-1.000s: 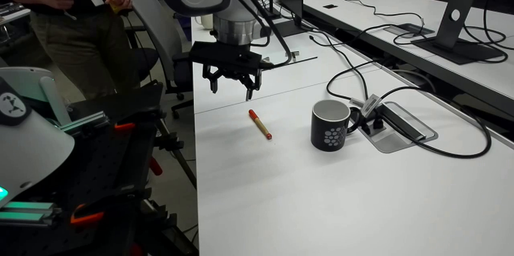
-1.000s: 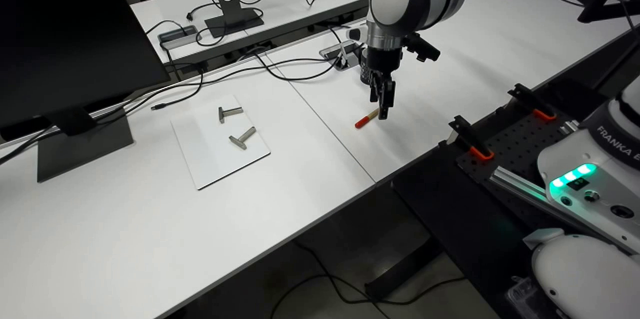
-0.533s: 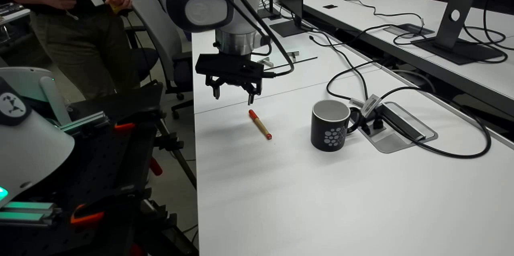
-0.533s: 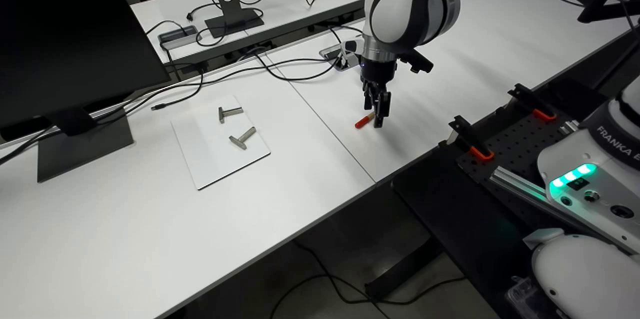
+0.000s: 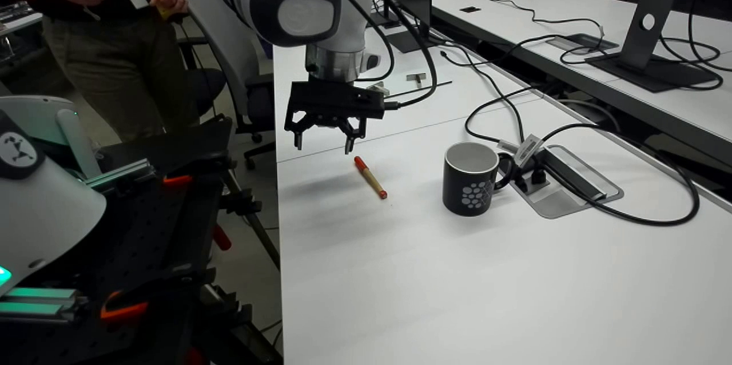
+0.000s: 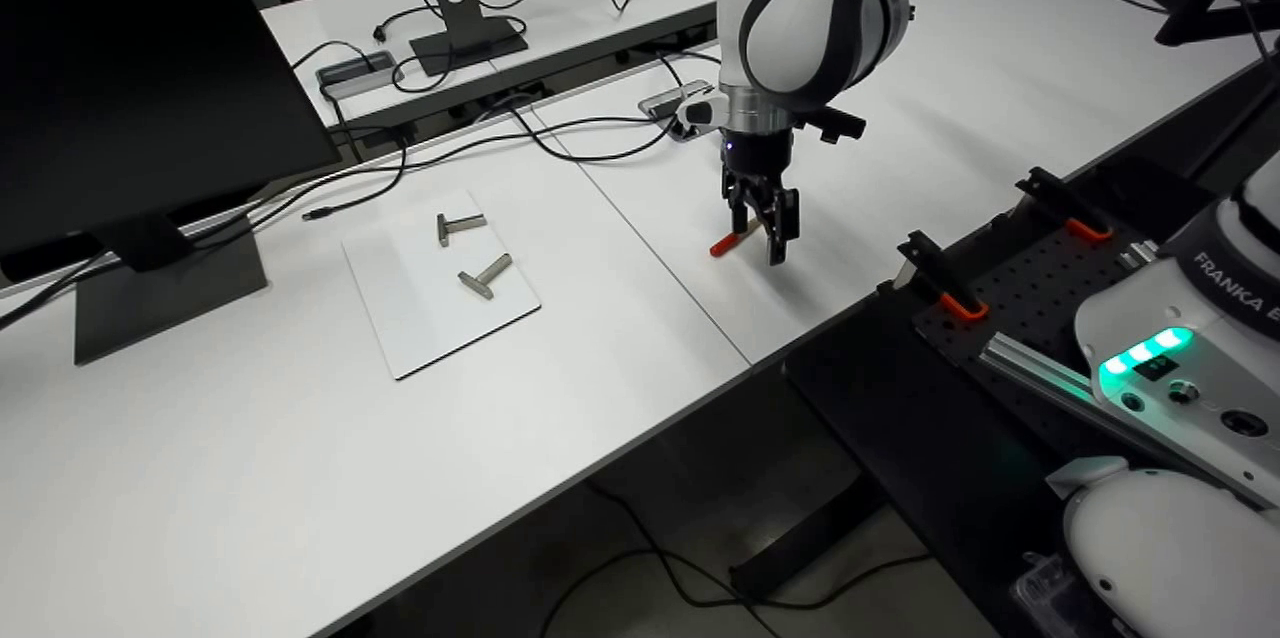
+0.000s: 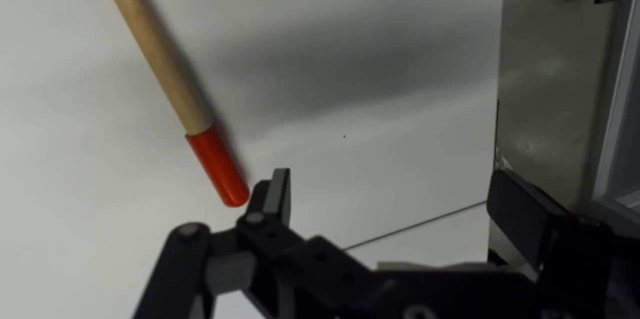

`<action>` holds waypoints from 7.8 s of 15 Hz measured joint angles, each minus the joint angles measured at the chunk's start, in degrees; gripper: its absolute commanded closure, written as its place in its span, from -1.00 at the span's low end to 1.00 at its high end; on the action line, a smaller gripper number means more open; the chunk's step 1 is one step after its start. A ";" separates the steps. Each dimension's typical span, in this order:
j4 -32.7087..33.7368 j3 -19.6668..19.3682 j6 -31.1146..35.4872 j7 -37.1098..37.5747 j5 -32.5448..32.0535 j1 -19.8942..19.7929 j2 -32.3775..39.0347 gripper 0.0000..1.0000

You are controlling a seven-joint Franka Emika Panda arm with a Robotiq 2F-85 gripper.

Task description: Put the pen in the mug cup

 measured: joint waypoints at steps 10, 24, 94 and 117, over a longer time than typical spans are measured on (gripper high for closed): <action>0.99 -2.76 0.10 -1.84 -0.54 2.21 0.01 -1.00; 8.84 -11.22 0.32 -0.97 -12.61 11.07 5.85 -1.00; -2.03 -16.53 -4.34 57.41 0.68 8.85 -15.14 0.84; 9.25 -64.71 38.84 75.81 30.20 64.09 1.81 0.84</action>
